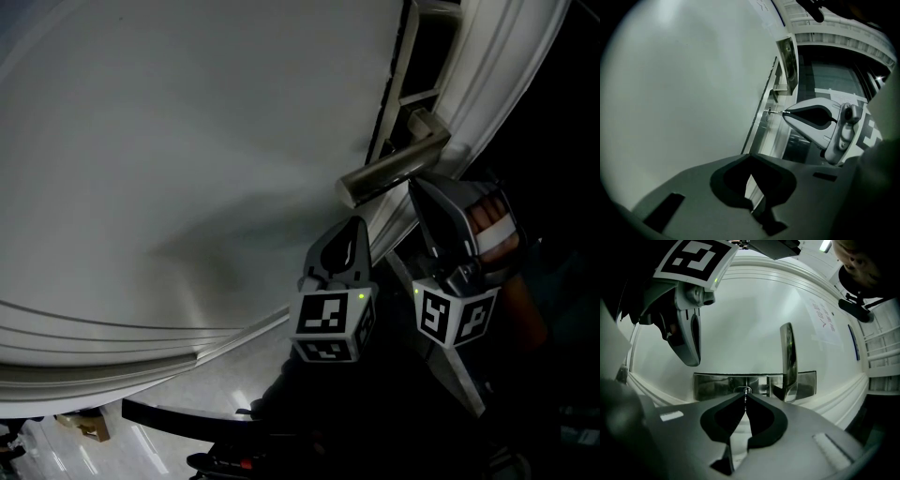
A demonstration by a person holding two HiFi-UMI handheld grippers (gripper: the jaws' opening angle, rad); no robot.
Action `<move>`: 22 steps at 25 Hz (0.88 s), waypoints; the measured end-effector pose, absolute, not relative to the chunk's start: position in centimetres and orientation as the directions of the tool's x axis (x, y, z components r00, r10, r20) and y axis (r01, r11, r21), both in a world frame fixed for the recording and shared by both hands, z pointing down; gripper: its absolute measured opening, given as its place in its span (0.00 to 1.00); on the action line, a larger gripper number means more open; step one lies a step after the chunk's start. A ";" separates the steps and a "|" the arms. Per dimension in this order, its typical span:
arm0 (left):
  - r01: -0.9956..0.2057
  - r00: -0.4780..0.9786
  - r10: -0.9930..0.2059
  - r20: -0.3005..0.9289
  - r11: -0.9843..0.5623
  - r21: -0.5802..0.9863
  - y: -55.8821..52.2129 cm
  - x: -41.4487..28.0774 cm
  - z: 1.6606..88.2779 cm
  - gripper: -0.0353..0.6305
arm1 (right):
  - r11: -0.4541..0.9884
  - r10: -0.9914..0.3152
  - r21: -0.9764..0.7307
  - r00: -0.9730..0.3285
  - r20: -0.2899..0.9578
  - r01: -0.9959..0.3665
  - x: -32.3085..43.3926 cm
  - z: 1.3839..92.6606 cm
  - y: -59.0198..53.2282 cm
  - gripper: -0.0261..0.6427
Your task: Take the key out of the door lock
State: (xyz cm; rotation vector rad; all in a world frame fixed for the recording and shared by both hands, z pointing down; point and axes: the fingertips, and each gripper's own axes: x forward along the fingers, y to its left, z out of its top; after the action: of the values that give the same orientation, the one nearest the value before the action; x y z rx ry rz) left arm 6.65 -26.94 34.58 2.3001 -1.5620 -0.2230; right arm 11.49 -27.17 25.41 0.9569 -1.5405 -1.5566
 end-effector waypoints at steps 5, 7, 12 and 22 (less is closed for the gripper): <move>-0.867 0.380 -0.923 0.065 -0.331 0.372 -27.0 6.7 34.6 0.05 | -0.011 -0.891 1.000 -0.454 -0.011 -0.003 11.5 25.4 -27.1 0.06; -0.867 0.380 -0.923 0.065 -0.331 0.372 -27.0 6.7 34.6 0.05 | -0.011 -0.891 1.000 -0.453 -0.012 -0.004 11.5 25.4 -27.1 0.06; -0.866 0.380 -0.923 0.066 -0.330 0.375 -27.0 6.7 34.7 0.05 | -0.012 -0.892 1.000 -0.453 -0.012 -0.003 11.5 25.4 -27.1 0.06; -0.863 0.389 -0.919 0.069 -0.337 0.376 -26.9 7.0 34.7 0.05 | -0.014 -0.893 1.000 -0.451 -0.013 0.000 11.7 25.6 -27.0 0.06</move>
State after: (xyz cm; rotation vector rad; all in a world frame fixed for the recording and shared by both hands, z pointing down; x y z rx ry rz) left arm 6.96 -26.88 34.75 2.3011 -1.5478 -0.2205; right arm 11.72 -27.02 25.56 0.9588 -1.5358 -1.5577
